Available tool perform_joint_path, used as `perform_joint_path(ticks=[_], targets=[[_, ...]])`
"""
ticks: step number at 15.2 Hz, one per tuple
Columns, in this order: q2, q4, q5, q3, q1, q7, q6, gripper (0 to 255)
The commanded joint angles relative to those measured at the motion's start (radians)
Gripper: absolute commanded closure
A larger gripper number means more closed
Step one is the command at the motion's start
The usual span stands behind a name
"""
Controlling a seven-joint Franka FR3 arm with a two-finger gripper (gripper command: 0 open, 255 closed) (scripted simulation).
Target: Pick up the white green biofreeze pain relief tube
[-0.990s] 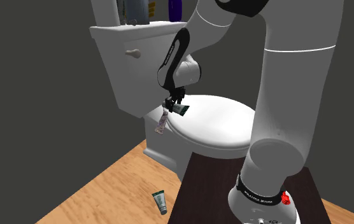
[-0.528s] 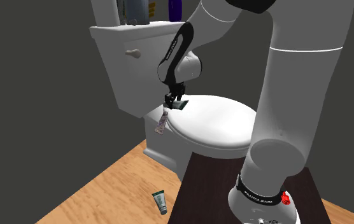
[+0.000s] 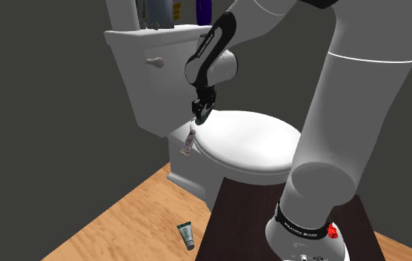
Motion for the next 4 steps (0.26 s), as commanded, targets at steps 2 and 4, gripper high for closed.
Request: perform_joint_path(ticks=[2, 4], targets=[[-0.028, 0.018, -0.019, 0.0, 0.001, 0.012, -0.044, 255], [-0.029, 0.019, -0.02, 0.001, 0.0, 0.013, -0.046, 255]])
